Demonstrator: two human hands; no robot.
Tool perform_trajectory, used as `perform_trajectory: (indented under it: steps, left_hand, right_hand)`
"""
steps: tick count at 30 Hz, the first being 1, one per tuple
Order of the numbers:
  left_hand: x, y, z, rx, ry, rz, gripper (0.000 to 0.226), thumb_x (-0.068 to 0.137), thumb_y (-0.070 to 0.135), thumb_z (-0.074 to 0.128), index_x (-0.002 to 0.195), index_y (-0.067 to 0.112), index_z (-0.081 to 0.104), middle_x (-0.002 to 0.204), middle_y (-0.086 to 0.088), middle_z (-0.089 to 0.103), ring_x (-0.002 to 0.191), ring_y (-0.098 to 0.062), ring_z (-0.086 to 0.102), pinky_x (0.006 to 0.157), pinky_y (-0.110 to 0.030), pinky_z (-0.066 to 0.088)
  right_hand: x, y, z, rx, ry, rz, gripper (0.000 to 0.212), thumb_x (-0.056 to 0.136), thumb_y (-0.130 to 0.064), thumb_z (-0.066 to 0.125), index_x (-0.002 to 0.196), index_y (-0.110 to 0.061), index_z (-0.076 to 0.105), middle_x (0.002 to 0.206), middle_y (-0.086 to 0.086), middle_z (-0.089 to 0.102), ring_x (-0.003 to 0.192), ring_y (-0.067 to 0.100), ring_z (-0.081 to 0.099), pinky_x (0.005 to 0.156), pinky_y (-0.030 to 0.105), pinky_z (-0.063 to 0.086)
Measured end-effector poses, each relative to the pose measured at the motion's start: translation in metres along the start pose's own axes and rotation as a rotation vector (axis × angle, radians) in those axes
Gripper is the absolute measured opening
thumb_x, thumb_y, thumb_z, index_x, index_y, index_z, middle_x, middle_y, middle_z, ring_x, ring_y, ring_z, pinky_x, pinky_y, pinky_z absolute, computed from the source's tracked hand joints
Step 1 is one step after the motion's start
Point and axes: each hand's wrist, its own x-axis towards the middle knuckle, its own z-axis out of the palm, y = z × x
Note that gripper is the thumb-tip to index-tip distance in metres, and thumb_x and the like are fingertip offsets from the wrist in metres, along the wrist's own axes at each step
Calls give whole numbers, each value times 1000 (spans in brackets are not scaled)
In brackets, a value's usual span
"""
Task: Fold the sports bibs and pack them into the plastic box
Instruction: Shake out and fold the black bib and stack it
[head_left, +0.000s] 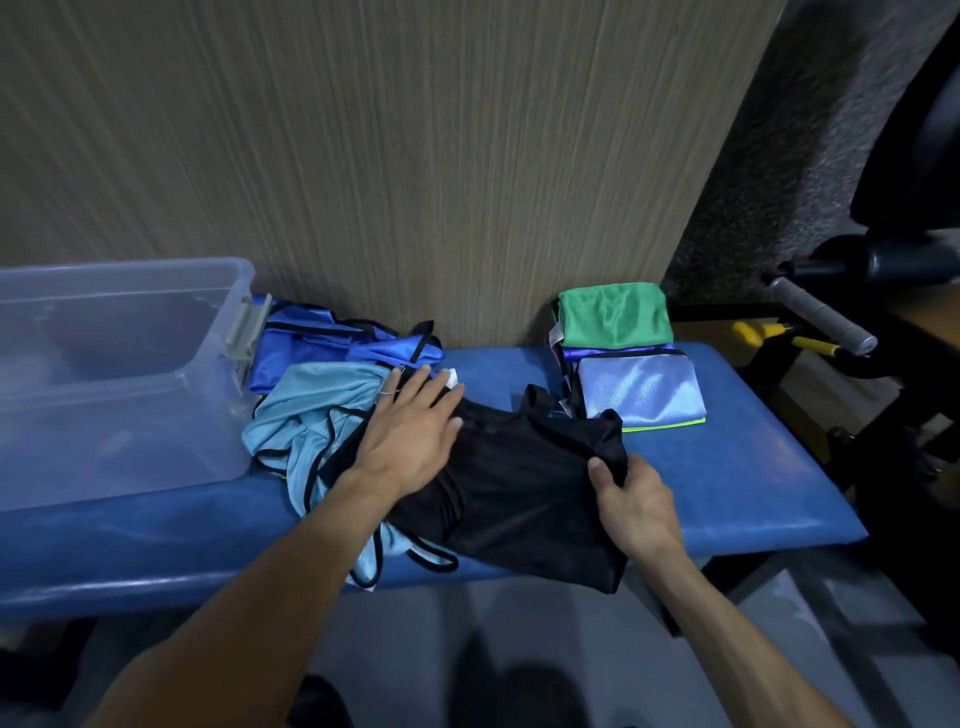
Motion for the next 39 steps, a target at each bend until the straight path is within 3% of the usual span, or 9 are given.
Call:
perform_trajectory:
  steps: [6,11,17,21,24,29,33,36,39]
  left_hand:
    - [-4,14,-6,-67,36,13,53,107,31,32,159,21,31,168,1,23,157,-25,10,127,-48,-3]
    - [-21,73,2,-207,-202,189,79,96,75,13,163,34,6,170,8,-8,156,-22,-17,124,-49,-13]
    - [-16,72,16,-147,-303,209,83,93,79,15,161,36,-7,169,5,-19,152,-28,-28,123,-55,-13]
    - [-6,52,-1,-333,-141,253,56,98,52,45,150,33,42,162,5,34,151,-21,27,123,-47,24]
    - [-3,25,-22,-683,93,86,24,97,16,55,112,22,72,110,6,74,101,-9,68,92,-27,52]
    - [-5,-22,-51,-1320,-22,-396,25,106,12,45,99,18,69,91,-6,74,69,-13,68,66,-26,54]
    - [-10,-45,-44,-1368,-176,-479,43,105,48,46,108,10,67,80,-3,59,70,-16,54,63,-25,41]
    - [-11,-60,-25,-1303,-201,-457,33,103,45,54,89,15,59,67,7,49,59,-12,44,57,-26,35]
    - [-12,-65,-12,-1137,-202,-416,41,92,37,64,129,20,64,113,0,73,101,-14,68,91,-34,53]
  right_hand:
    - [-5,-3,-4,59,-21,14,34,102,-40,55,104,-8,63,102,11,69,106,36,61,83,39,46]
    - [-12,-18,-17,289,-25,47,26,100,-39,57,97,-16,69,95,2,74,92,20,68,88,41,54]
    - [-21,-41,-11,543,-96,14,15,98,-25,62,98,-16,75,95,3,79,94,21,75,89,42,59]
    - [-20,-64,3,592,-139,-1,24,97,-24,64,96,-1,63,81,13,67,69,25,65,63,40,54]
    - [-18,-87,20,580,-174,-28,19,97,-18,63,84,-11,51,58,5,50,41,16,48,37,23,38]
    - [-14,-128,65,521,-300,-52,15,96,-18,60,87,-10,51,45,3,53,34,20,54,34,23,41]
    - [-12,-137,104,420,-437,-65,16,98,-28,59,94,-13,53,63,8,70,48,25,66,43,28,49]
    - [-13,-127,119,355,-567,-126,13,101,-30,58,98,-18,55,78,9,75,61,23,72,51,30,53]
    - [-15,-114,110,326,-476,-286,6,98,-26,63,99,-21,59,81,5,74,64,15,71,60,29,54]
